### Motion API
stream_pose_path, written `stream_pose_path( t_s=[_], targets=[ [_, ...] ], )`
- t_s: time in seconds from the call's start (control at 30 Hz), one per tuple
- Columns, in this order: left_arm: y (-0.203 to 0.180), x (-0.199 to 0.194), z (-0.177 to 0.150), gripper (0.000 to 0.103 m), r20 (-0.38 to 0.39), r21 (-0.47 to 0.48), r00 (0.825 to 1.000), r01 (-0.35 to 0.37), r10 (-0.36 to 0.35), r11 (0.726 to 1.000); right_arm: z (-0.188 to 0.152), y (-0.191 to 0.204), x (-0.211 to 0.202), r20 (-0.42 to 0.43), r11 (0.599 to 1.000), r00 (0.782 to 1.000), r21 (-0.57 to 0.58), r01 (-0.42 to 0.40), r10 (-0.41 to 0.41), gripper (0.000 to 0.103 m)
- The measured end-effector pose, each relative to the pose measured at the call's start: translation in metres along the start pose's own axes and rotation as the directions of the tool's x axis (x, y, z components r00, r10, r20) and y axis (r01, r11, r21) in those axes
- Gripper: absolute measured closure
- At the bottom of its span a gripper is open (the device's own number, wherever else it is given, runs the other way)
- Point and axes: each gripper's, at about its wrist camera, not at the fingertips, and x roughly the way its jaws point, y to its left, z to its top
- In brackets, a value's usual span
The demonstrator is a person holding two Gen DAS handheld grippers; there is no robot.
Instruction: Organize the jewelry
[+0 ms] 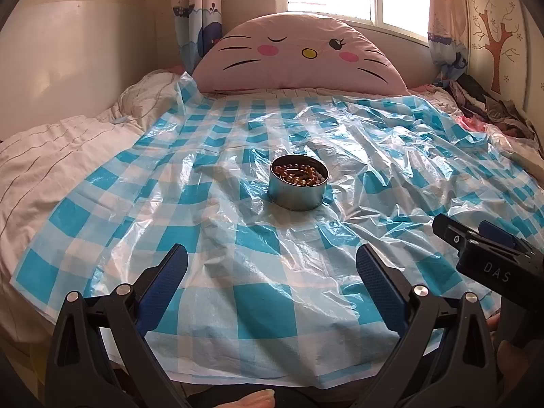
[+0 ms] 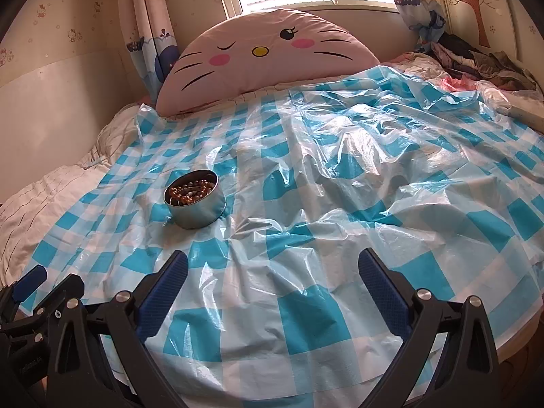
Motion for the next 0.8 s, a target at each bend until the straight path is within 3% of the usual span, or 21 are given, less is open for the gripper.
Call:
stream_pose_path(
  t_s=[0.67,0.8],
  targets=[
    [0.003,0.007,0.001,0.008,-0.029,-0.025,0.999,0.021,-0.022,0.999,-0.001,0.000,0.002,-0.003,1.000,1.000,-0.002,0.001,-0.001,0.007],
    [0.004,0.017,0.003,0.008,-0.079,-0.017,0.997,0.010,-0.012,1.000,-0.001,0.000,0.003,-0.004,1.000,1.000,-0.002,0.000,0.000,0.007]
  ],
)
